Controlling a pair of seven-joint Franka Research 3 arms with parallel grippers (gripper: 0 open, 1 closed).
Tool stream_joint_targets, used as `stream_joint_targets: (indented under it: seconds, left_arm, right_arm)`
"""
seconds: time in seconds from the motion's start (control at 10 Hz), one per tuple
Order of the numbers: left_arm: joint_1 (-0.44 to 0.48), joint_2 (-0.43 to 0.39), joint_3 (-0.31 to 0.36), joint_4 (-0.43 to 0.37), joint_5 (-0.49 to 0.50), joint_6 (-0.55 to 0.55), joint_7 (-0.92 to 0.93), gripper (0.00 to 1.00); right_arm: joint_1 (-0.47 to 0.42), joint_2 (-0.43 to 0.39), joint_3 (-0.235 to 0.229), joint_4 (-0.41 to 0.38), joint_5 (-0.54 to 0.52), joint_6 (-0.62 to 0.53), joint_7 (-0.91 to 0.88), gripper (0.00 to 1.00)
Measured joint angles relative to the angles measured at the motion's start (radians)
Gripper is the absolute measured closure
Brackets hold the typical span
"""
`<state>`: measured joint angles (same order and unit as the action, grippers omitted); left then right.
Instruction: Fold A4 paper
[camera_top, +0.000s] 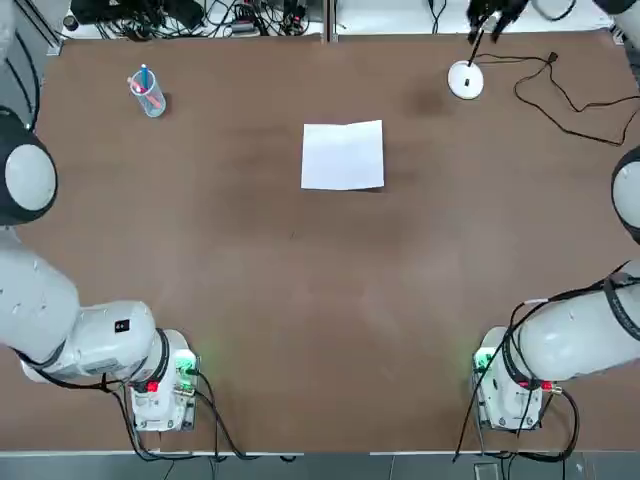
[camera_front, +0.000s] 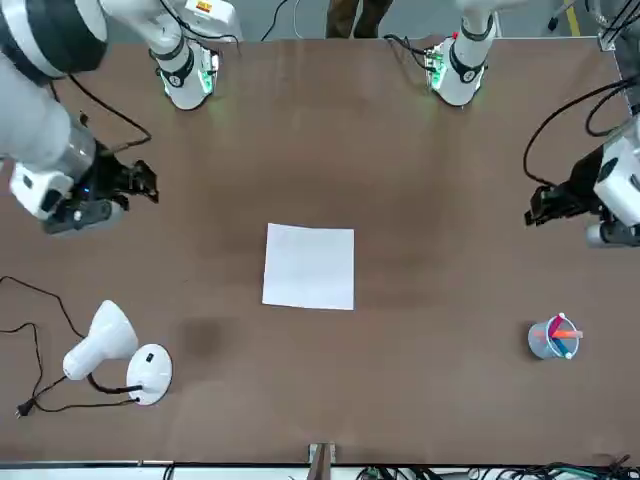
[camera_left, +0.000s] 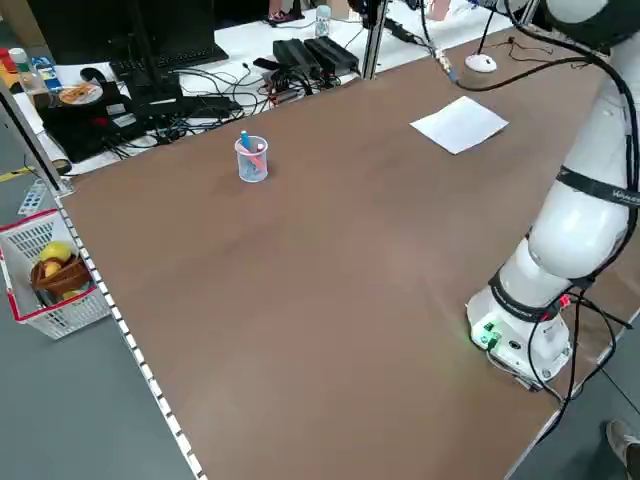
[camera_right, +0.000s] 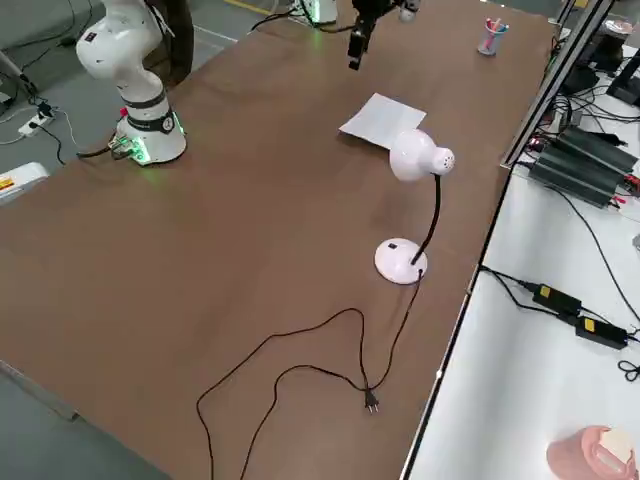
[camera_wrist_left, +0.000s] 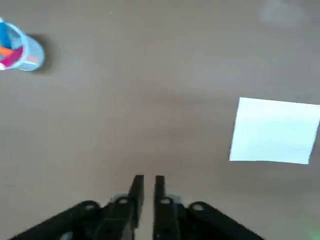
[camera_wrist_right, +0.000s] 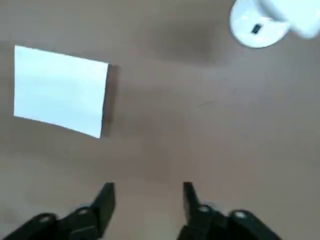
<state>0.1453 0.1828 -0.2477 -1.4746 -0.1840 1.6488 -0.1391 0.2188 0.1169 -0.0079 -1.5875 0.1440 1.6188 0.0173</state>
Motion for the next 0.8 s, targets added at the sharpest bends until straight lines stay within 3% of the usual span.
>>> stream_joint_targets:
  seconds: [0.1,0.3,0.4,0.7,0.8]
  left_arm:
    - [-0.013,0.026,-0.031,0.000,-0.002,0.038,-0.045,0.99]
    - [-0.082,0.073,-0.061,-0.001,-0.003,0.114,-0.166,0.99]
    - [-0.128,0.095,-0.063,-0.001,-0.003,0.155,-0.224,0.99]
    - [-0.227,0.157,-0.062,-0.002,0.014,0.269,-0.346,0.99]
    - [-0.251,0.182,-0.062,-0.002,0.041,0.301,-0.390,0.99]
  right_arm:
    - [0.036,-0.001,0.001,-0.074,0.019,0.086,0.001,0.45]
    - [0.070,-0.001,0.001,-0.208,0.081,0.232,0.003,0.57]
    - [0.070,-0.003,-0.001,-0.262,0.109,0.305,0.003,0.73]
    - [0.075,-0.001,-0.002,-0.404,0.195,0.519,0.001,0.98]
    - [0.091,0.003,-0.001,-0.438,0.222,0.580,0.001,0.99]
